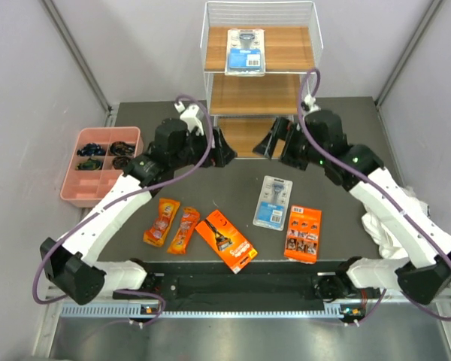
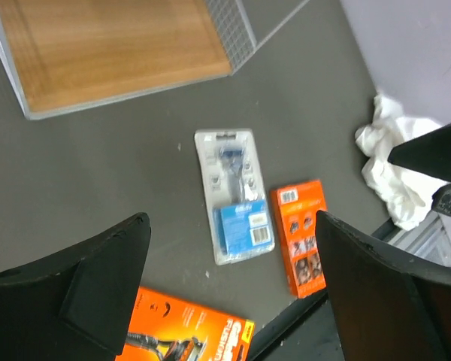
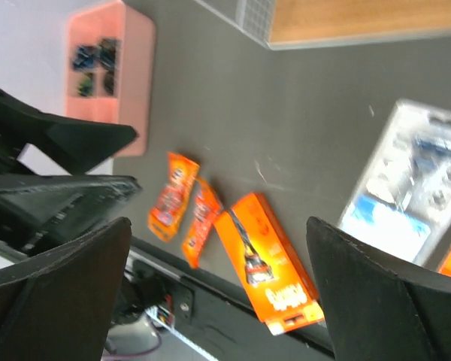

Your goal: Place and organize the shaving razors onto the shelf

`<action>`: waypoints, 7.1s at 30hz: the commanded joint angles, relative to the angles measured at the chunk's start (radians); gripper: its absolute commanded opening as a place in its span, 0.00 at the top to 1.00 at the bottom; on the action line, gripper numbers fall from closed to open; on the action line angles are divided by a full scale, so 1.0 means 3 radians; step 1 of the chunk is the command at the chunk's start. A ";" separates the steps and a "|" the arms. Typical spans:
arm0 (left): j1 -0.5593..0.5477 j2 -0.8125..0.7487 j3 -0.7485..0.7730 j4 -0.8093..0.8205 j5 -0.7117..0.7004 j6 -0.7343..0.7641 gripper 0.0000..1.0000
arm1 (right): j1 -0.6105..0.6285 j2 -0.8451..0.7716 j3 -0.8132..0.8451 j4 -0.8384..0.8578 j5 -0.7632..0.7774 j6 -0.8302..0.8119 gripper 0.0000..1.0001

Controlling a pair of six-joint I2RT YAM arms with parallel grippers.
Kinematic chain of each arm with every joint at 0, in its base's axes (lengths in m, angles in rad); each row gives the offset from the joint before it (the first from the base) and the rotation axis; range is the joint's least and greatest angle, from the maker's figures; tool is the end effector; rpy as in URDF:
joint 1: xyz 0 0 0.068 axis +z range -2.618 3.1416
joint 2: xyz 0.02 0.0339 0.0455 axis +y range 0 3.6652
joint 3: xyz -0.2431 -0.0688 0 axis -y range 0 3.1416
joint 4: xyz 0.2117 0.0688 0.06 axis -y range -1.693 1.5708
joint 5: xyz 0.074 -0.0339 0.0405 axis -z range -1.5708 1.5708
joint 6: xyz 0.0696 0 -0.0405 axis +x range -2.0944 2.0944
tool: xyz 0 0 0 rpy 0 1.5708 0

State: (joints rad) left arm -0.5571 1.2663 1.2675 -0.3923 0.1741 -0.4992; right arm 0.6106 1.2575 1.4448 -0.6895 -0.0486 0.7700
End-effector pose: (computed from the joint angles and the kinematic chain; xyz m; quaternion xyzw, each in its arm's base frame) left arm 0.2402 -0.1638 0.3513 0.0723 0.8261 -0.3417 0.4422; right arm 0.2174 0.1563 0.3741 0.0562 0.8586 0.3403 0.3792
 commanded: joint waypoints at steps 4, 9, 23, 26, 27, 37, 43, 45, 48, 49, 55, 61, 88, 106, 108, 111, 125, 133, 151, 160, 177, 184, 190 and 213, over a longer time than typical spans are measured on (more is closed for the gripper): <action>-0.0004 -0.0284 -0.0507 -0.0052 0.0151 -0.0126 0.01 | 0.0082 -0.0530 -0.0883 0.0064 0.0300 0.0169 0.01; -0.0004 -0.0330 -0.0600 -0.0124 0.0105 -0.0095 0.01 | 0.0077 -0.0658 -0.1114 0.0048 0.0316 0.0195 0.01; -0.0040 -0.0269 -0.0753 -0.0063 0.0186 -0.0156 0.01 | 0.0077 -0.0526 -0.1308 0.0018 0.0545 0.0184 0.01; -0.0055 -0.0253 -0.0814 -0.0027 0.0197 -0.0177 0.01 | 0.0077 -0.0353 -0.1334 0.0033 0.0612 0.0164 0.02; -0.0060 -0.0258 -0.0819 -0.0027 0.0202 -0.0177 0.01 | 0.0077 -0.0296 -0.1334 0.0069 0.0622 0.0154 0.03; -0.0157 -0.0125 -0.0876 0.0091 0.0309 -0.0264 0.02 | 0.0056 0.0567 -0.1053 0.0100 0.0709 0.0056 0.18; -0.0183 -0.0161 -0.0901 0.0091 0.0299 -0.0259 0.03 | -0.0036 0.1008 -0.0920 0.0100 0.0612 0.0021 0.35; -0.0183 -0.0181 -0.0906 0.0091 0.0299 -0.0259 0.02 | -0.0056 0.1110 -0.0905 0.0130 0.0582 0.0016 0.42; -0.0183 -0.0207 -0.0922 0.0076 0.0304 -0.0259 0.03 | -0.0082 0.1259 -0.0894 0.0141 0.0571 0.0016 0.49; -0.0183 -0.0212 -0.0927 0.0076 0.0309 -0.0259 0.03 | -0.0097 0.1294 -0.0894 0.0136 0.0566 0.0021 0.50; -0.0183 -0.0248 -0.0963 0.0070 0.0299 -0.0264 0.03 | -0.0148 0.1428 -0.0945 0.0181 0.0515 0.0021 0.51; -0.0183 -0.0284 -0.0998 0.0070 0.0304 -0.0284 0.03 | -0.0184 0.1637 -0.0981 0.0309 0.0469 -0.0010 0.56; -0.0183 -0.0493 -0.1336 0.0351 0.0432 -0.0427 0.02 | 0.0066 0.1034 -0.0813 0.0126 0.0535 -0.0358 1.00; -0.0183 -0.0402 -0.1622 0.0950 0.0412 -0.0811 0.09 | 0.0864 0.0508 -0.0633 0.0059 0.0188 -0.0281 1.00; -0.0183 -0.0330 -0.1627 0.1036 0.0427 -0.0857 0.12 | 0.0900 0.0446 -0.0654 0.0089 0.0172 -0.0240 1.00; -0.0183 -0.0269 -0.1643 0.1154 0.0483 -0.0913 0.18 | 0.0930 0.0405 -0.0664 0.0115 0.0091 -0.0220 1.00; -0.0183 -0.0238 -0.1735 0.1369 0.0693 -0.1021 1.00 | 0.0956 0.0313 -0.0766 0.0197 0.0050 -0.0189 0.95; -0.0183 -0.0279 -0.1689 0.1328 0.0677 -0.1005 1.00 | 0.0961 0.0216 -0.0843 0.0238 0.0111 -0.0087 0.30; -0.0163 -0.0268 -0.1785 0.1822 0.0677 -0.1408 1.00 | 0.0956 -0.0811 -0.1768 0.0601 0.0408 0.0348 0.01; -0.0132 -0.0314 -0.2450 0.3194 0.0764 -0.2171 1.00 | 0.0956 -0.1144 -0.2147 0.0739 0.0372 0.0557 0.01; -0.0014 -0.0238 -0.2854 0.4222 0.0774 -0.2769 1.00 | 0.0961 -0.1870 -0.3016 0.1321 0.0357 0.1165 0.01; 0.0006 -0.0018 -0.2916 0.4621 0.0841 -0.2984 1.00 | 0.0956 -0.2223 -0.3619 0.2272 0.0285 0.1294 0.01; 0.0006 0.0120 -0.2952 0.4836 0.0882 -0.3081 1.00 | 0.0956 -0.2203 -0.3676 0.2477 0.0178 0.1309 0.05; 0.0011 0.0054 -0.2972 0.4617 0.0775 -0.2948 1.00 | 0.0956 -0.2070 -0.3620 0.2646 -0.0007 0.1243 0.98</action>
State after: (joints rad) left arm -0.5533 1.3285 0.3698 0.9634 0.4267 -1.4055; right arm 0.8879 0.6621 0.3435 0.1406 -0.0692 1.1698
